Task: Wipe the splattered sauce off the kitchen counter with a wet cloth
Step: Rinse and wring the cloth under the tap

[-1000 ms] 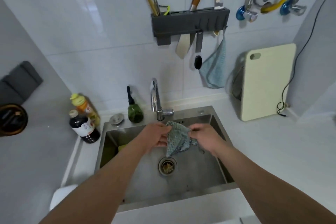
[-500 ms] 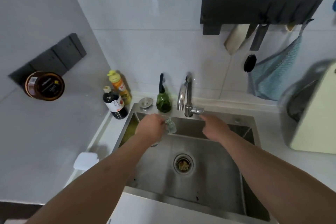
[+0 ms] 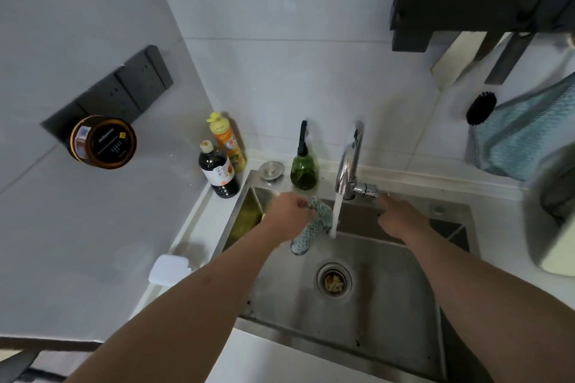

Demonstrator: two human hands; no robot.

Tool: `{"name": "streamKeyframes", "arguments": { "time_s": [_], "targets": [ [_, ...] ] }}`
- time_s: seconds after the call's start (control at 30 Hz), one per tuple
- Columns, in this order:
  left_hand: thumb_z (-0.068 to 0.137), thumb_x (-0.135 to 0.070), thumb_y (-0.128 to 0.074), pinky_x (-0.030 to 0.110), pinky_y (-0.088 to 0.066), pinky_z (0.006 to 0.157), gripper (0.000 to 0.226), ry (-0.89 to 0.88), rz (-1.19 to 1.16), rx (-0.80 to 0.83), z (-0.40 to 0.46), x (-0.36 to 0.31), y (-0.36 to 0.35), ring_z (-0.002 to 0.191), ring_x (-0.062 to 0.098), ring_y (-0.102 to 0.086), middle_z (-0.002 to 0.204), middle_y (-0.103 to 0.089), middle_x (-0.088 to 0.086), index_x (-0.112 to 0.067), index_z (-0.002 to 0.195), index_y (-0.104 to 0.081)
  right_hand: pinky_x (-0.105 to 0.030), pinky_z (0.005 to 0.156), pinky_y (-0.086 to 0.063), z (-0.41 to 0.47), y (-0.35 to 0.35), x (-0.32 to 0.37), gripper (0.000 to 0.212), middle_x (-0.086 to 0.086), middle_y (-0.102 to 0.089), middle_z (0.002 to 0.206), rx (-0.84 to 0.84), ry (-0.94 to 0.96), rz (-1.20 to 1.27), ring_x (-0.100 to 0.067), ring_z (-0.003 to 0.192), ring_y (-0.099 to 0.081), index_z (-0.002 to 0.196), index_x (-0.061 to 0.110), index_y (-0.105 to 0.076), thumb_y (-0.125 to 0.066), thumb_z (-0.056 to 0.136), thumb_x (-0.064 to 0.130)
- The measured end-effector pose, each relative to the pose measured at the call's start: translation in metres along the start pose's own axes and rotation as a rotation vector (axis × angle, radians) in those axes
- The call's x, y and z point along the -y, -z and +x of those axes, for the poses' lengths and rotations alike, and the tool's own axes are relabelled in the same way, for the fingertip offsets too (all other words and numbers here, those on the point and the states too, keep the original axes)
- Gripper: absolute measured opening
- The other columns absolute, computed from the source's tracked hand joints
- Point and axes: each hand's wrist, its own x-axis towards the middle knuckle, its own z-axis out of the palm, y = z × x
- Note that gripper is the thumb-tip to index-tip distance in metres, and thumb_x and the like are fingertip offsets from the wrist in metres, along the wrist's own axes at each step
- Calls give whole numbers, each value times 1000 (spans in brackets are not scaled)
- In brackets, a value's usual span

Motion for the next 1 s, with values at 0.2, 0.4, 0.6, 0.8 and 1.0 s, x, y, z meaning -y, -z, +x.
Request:
{"name": "streamKeyframes", "arguments": {
  "time_s": [0.2,0.4,0.6,0.8,1.0],
  "targets": [
    [99,-9,-63,35,-60,79,19,-80,-10,175,10,-15,-30,92,17,-68,101,-74,5,-8,114,-75,-32,79,-54,-46,-12,55,32,7,-76,96,53,231,473,-12,86,-71,108,29,-76,-68,83,12],
    [102,-18,-61,25,-42,62,20,5,-96,137,15,6,-47,71,13,-52,80,-54,-1,-17,85,-51,-26,71,-46,-62,-23,84,23,-1,-75,97,-148,113,389,-18,83,-67,103,20,-76,-59,91,10],
    [101,-28,-60,42,-58,82,14,4,-336,217,14,19,-32,90,21,-65,94,-66,4,-16,95,-64,-35,74,-59,-65,-25,95,13,-1,-74,85,-226,24,450,-18,78,-71,89,22,-75,-63,92,18],
    [85,-12,-53,59,-54,103,30,86,-672,404,17,17,-17,102,41,-71,109,-74,24,7,100,-71,-53,89,-59,-73,-28,110,18,-12,-76,97,6,-107,1067,-31,94,-73,99,10,-75,-68,93,26],
    [80,6,-63,49,-61,89,28,19,-712,449,32,11,5,104,39,-70,112,-69,23,-4,106,-66,-41,95,-53,-78,-24,111,17,-12,-74,106,106,19,1124,-27,101,-68,105,15,-73,-60,94,11]
  ]
}}
